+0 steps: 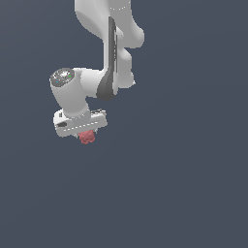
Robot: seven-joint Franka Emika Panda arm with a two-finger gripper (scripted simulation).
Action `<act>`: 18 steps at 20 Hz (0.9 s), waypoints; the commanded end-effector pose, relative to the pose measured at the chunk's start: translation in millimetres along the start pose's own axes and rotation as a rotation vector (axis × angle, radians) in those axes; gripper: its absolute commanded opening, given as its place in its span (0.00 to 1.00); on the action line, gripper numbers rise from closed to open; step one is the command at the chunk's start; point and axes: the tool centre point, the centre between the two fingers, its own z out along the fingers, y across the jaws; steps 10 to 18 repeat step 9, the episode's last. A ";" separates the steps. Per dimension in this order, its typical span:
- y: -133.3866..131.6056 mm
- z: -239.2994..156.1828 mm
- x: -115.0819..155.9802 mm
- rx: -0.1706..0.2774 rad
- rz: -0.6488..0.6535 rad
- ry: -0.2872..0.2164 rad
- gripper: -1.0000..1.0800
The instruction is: Pick up the object and move it to a goal position.
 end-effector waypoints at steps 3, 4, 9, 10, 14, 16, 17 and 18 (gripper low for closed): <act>25.9 -22.1 -11.7 0.001 -0.002 -0.001 0.00; 29.7 -25.2 -13.2 0.001 -0.002 -0.001 0.00; 38.1 -32.0 -16.4 0.001 -0.002 -0.001 0.00; 38.1 -32.0 -16.4 0.001 -0.002 -0.001 0.00; 38.1 -32.0 -16.4 0.001 -0.002 -0.001 0.00; 38.1 -32.0 -16.4 0.001 -0.002 -0.001 0.00; 38.1 -32.0 -16.4 0.001 -0.002 -0.001 0.00; 38.1 -32.0 -16.4 0.001 -0.002 -0.001 0.00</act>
